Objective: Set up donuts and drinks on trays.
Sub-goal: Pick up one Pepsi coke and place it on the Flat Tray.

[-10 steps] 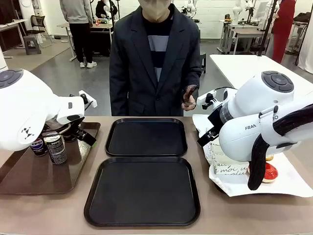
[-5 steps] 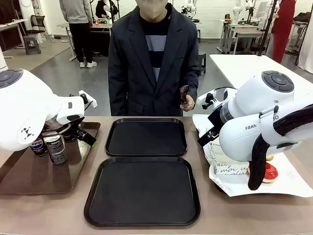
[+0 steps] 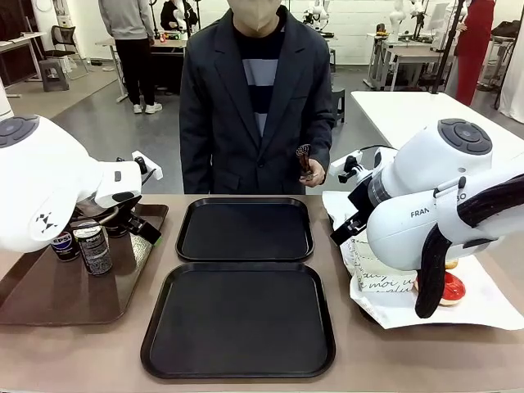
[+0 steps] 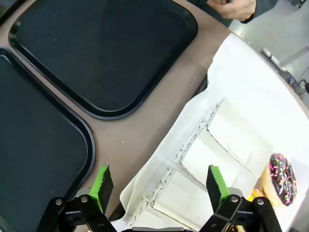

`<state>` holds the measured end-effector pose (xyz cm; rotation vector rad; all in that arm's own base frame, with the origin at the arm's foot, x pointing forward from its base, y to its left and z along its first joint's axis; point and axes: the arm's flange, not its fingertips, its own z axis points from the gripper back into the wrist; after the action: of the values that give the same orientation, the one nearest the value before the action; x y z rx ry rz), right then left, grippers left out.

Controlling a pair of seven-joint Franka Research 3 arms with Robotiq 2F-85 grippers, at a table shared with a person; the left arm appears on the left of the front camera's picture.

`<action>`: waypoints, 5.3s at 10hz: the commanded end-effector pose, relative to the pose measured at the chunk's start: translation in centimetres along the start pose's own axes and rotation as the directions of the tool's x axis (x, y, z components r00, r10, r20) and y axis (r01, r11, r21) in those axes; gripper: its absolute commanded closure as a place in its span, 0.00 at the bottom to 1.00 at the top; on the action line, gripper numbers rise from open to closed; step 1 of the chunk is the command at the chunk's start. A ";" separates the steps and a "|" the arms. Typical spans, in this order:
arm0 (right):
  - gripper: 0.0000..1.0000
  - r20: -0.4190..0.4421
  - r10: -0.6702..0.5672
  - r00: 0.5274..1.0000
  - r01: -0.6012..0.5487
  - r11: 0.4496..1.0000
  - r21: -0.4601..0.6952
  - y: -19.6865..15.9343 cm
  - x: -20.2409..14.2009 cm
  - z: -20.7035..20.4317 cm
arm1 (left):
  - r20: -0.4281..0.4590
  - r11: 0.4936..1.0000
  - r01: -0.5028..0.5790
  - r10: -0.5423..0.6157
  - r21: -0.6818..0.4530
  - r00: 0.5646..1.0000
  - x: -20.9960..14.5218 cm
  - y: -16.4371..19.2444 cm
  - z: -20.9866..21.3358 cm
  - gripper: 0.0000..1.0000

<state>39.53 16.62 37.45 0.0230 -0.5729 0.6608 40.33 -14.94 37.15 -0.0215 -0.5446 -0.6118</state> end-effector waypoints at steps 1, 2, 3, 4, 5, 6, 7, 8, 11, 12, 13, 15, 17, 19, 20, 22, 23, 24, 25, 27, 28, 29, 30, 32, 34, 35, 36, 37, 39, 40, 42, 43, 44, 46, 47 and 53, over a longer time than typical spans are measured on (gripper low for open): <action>0.00 0.000 0.000 1.000 0.000 1.000 0.000 0.0 0.0 0.0 | 0.000 1.000 0.000 0.000 0.000 1.000 0.0 0.0 0.0 0.00; 0.00 0.000 0.000 1.000 0.000 1.000 0.000 0.0 0.0 0.0 | 0.000 1.000 0.000 0.000 0.000 1.000 0.0 0.0 0.0 0.00; 0.00 0.000 0.000 1.000 0.000 1.000 0.000 0.0 0.0 0.0 | 0.000 1.000 0.000 0.000 0.000 1.000 0.0 0.0 0.0 0.00; 0.00 0.000 0.000 1.000 0.000 1.000 0.000 0.0 0.0 0.0 | 0.000 1.000 0.000 0.000 0.000 1.000 0.0 0.0 0.0 0.00; 0.00 -0.007 0.019 1.000 -0.019 0.999 -0.026 0.2 -2.2 2.4 | -0.001 0.997 0.069 -0.069 -0.034 0.998 -2.1 -0.8 3.3 0.00; 0.00 -0.050 0.036 0.998 -0.038 0.999 -0.024 -0.1 -5.2 5.4 | -0.021 0.996 0.084 -0.085 -0.039 0.996 -5.1 -1.6 6.7 0.00; 0.00 -0.086 0.016 0.996 -0.019 0.999 -0.030 -0.3 -8.0 8.4 | -0.085 0.992 0.120 -0.116 0.042 0.990 -7.3 -1.3 8.9 0.00; 0.00 -0.064 0.021 0.998 -0.024 0.999 -0.045 0.0 -11.4 11.8 | -0.165 0.980 0.182 -0.167 0.080 0.972 -10.2 -2.6 11.0 0.00; 0.00 -0.042 0.071 0.997 -0.074 0.995 -0.069 2.4 -16.8 15.2 | -0.158 0.982 0.187 -0.179 0.034 0.971 -14.6 -4.8 14.1 0.00; 0.00 -0.049 -0.003 0.999 0.000 0.999 -0.051 -3.5 -0.1 12.6 | -0.205 0.982 0.183 -0.168 0.057 0.964 -0.9 0.2 11.7 0.00; 0.00 -0.049 -0.003 0.999 0.000 0.999 -0.051 -3.5 -0.1 12.6 | -0.205 0.982 0.183 -0.168 0.057 0.964 -0.9 0.2 11.7 0.00; 0.00 -0.050 0.015 0.999 -0.018 0.998 -0.059 -3.3 -0.6 15.7 | -0.205 0.982 0.183 -0.168 0.057 0.964 -0.9 0.2 11.7 0.00; 0.00 -0.119 -0.409 0.905 0.423 0.825 0.374 -10.9 -3.1 15.8 | -0.091 0.980 -0.051 0.034 -0.191 0.995 -2.2 3.2 13.7 0.00; 0.00 -0.130 -0.637 0.760 0.573 0.562 0.597 -17.0 -6.7 17.7 | 0.049 0.826 -0.224 0.290 -0.517 0.956 -4.7 8.0 15.0 0.00; 0.00 -0.148 -0.736 0.661 0.615 0.419 0.668 -20.0 -8.9 18.3 | 0.077 0.717 -0.284 0.426 -0.637 0.902 -5.8 10.2 15.1 0.00; 0.00 -0.140 -0.822 0.552 0.583 0.260 0.770 -24.1 -13.6 19.4 | 0.068 0.558 -0.358 0.601 -0.749 0.796 -9.3 13.7 15.6 0.00; 0.00 -0.130 -0.858 0.497 0.566 0.208 0.798 -25.6 -16.0 20.1 | 0.056 0.532 -0.419 0.664 -0.736 0.745 -11.3 16.1 16.2 0.00; 0.00 -0.136 -0.886 0.444 0.584 0.171 0.794 -27.0 -18.6 20.5 | 0.050 0.491 -0.473 0.730 -0.732 0.681 -14.2 18.1 16.7 0.00; 0.00 -0.177 -0.890 0.419 0.611 0.133 0.780 -28.1 -20.4 19.8 | 0.048 0.463 -0.507 0.770 -0.727 0.636 -16.1 19.6 17.1 0.00; 0.00 -0.215 -0.894 0.393 0.626 0.088 0.775 -29.6 -23.3 18.2 | 0.046 0.409 -0.545 0.828 -0.732 0.559 -19.9 22.0 18.0 0.00; 0.00 -0.229 -0.897 0.379 0.656 0.086 0.749 -29.8 -24.3 17.8 | 0.039 0.394 -0.570 0.845 -0.721 0.534 -21.1 22.8 18.5 0.00; 0.00 -0.275 -0.878 0.392 0.703 0.094 0.705 -30.1 -25.3 17.0 | 0.033 0.379 -0.596 0.861 -0.707 0.508 -22.5 23.3 18.7 0.00; 0.00 -0.300 -0.870 0.391 0.732 0.096 0.675 -30.3 -25.8 16.5 | 0.021 0.362 -0.609 0.870 -0.706 0.493 -23.1 23.7 18.4 0.00; 0.00 -0.290 -0.894 0.340 0.769 0.087 0.633 -30.6 -26.4 16.4 | 0.000 0.347 -0.641 0.880 -0.685 0.476 -23.9 23.7 18.0 0.00; 0.00 -0.302 -0.884 0.356 0.748 0.077 0.659 -30.3 -26.4 15.8 | -0.013 0.333 -0.649 0.884 -0.684 0.468 -24.1 23.8 18.4 0.00; 0.00 -0.302 -0.884 0.356 0.748 0.077 0.659 -30.3 -26.4 15.8 | -0.013 0.333 -0.649 0.884 -0.684 0.468 -24.1 23.8 18.4 0.00; 0.00 -0.302 -0.884 0.356 0.748 0.077 0.659 -30.3 -26.4 15.8 | -0.013 0.333 -0.649 0.884 -0.684 0.468 -24.1 23.8 18.4 0.00; 0.00 -0.302 -0.884 0.356 0.748 0.077 0.659 -30.3 -26.4 15.8 | -0.013 0.333 -0.649 0.884 -0.684 0.468 -24.1 23.8 18.4 0.00; 0.00 -0.302 -0.884 0.356 0.748 0.077 0.659 -30.3 -26.4 15.8 | -0.013 0.333 -0.649 0.884 -0.684 0.468 -24.1 23.8 18.4 0.00; 0.00 -0.302 -0.884 0.356 0.748 0.077 0.659 -30.3 -26.4 15.8 | -0.013 0.333 -0.649 0.884 -0.684 0.468 -24.1 23.8 18.4 0.00; 0.00 -0.302 -0.884 0.356 0.748 0.077 0.659 -30.3 -26.4 15.8 | -0.013 0.333 -0.649 0.884 -0.684 0.468 -24.1 23.8 18.4 0.00; 0.00 -0.302 -0.884 0.356 0.748 0.077 0.659 -30.3 -26.4 15.8 | -0.013 0.333 -0.649 0.884 -0.684 0.468 -24.1 23.8 18.4 0.00; 0.00 -0.302 -0.884 0.356 0.748 0.077 0.659 -30.3 -26.4 15.8 | -0.013 0.333 -0.649 0.884 -0.684 0.468 -24.1 23.8 18.4 0.00; 0.00 -0.302 -0.884 0.356 0.748 0.077 0.659 -30.3 -26.4 15.8 | -0.013 0.333 -0.649 0.884 -0.684 0.468 -24.1 23.8 18.4 0.00; 0.00 -0.302 -0.884 0.356 0.748 0.077 0.659 -30.3 -26.4 15.8 | -0.013 0.333 -0.649 0.884 -0.684 0.468 -24.1 23.8 18.4 0.00; 0.00 -0.302 -0.884 0.356 0.748 0.077 0.659 -30.3 -26.4 15.8 | -0.148 0.756 -0.598 0.580 -0.266 0.801 -14.6 20.1 23.1 0.00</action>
<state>32.68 -25.72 42.16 1.1440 -0.3264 -0.3641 29.83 14.79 51.33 -0.5918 -0.4271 0.0187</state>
